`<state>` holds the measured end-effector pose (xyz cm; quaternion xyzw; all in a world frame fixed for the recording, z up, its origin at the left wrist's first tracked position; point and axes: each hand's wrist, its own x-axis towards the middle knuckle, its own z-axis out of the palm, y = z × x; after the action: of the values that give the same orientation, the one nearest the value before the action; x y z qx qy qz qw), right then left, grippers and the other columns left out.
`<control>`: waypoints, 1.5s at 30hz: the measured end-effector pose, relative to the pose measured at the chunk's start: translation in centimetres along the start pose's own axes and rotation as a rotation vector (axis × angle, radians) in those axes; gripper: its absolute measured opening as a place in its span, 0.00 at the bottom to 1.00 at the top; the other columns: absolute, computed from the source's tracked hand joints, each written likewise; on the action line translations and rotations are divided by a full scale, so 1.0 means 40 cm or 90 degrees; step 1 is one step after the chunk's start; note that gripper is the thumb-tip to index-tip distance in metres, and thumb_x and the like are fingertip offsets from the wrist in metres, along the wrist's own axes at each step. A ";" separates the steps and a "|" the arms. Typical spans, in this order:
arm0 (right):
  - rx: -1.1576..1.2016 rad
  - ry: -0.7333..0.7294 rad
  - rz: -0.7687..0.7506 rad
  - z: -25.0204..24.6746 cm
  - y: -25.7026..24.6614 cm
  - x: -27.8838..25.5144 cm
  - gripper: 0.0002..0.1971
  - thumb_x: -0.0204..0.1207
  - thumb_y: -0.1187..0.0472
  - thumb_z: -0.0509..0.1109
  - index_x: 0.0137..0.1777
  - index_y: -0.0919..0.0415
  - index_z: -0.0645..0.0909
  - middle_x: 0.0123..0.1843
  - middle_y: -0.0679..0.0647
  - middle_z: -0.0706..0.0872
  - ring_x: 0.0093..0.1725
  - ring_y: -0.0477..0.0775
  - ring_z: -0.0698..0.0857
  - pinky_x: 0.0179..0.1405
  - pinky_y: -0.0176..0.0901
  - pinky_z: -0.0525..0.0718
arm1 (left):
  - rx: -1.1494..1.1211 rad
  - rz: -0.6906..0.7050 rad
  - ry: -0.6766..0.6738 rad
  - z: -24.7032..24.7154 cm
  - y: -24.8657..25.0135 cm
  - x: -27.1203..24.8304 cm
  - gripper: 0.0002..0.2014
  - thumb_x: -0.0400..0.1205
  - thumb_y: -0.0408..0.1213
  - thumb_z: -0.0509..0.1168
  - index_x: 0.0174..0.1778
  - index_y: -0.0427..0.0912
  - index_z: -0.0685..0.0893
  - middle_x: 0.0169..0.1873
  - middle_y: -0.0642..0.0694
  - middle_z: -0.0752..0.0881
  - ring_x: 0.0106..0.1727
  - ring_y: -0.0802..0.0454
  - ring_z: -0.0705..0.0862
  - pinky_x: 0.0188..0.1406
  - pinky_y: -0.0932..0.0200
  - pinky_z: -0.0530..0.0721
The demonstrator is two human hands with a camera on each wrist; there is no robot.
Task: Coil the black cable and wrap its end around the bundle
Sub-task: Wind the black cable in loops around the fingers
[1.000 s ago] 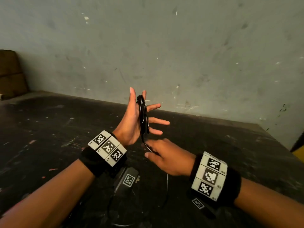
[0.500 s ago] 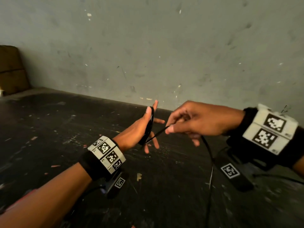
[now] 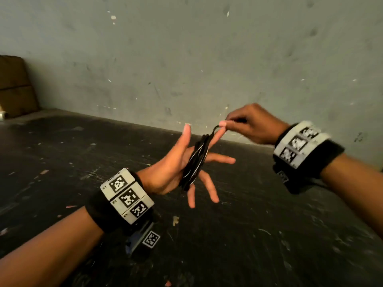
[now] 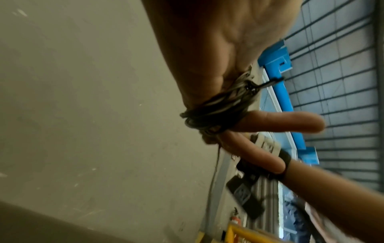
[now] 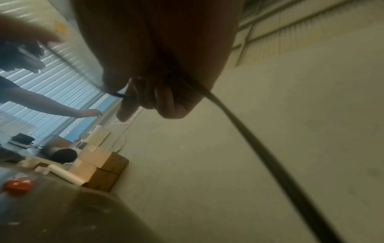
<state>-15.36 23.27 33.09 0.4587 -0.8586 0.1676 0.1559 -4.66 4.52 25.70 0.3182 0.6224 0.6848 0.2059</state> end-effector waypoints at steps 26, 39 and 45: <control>-0.021 -0.141 -0.018 -0.002 -0.206 -0.060 0.07 0.77 0.57 0.70 0.41 0.57 0.87 0.25 0.40 0.84 0.25 0.38 0.79 0.28 0.29 0.70 | 0.245 0.016 0.318 -0.073 -0.067 0.014 0.46 0.62 0.81 0.41 0.78 0.69 0.50 0.53 0.38 0.83 0.22 0.49 0.78 0.11 0.64 0.71; -0.116 0.037 -0.120 -0.050 -0.051 0.017 0.19 0.80 0.47 0.61 0.48 0.61 0.88 0.41 0.57 0.90 0.38 0.55 0.86 0.38 0.56 0.84 | 0.013 0.044 0.047 0.000 -0.006 -0.003 0.48 0.62 0.79 0.50 0.79 0.65 0.55 0.57 0.29 0.82 0.20 0.49 0.82 0.08 0.67 0.74; 0.227 0.032 0.018 0.185 -0.079 -0.047 0.13 0.82 0.67 0.59 0.46 0.61 0.85 0.38 0.42 0.88 0.39 0.37 0.84 0.43 0.34 0.80 | -0.142 0.175 0.138 -0.010 0.060 0.031 0.44 0.66 0.75 0.35 0.80 0.63 0.54 0.62 0.31 0.84 0.26 0.43 0.88 0.10 0.62 0.81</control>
<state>-12.55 19.79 26.13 0.4628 -0.8173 0.3310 0.0913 -5.56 4.71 28.26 0.2997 0.5118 0.8014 0.0766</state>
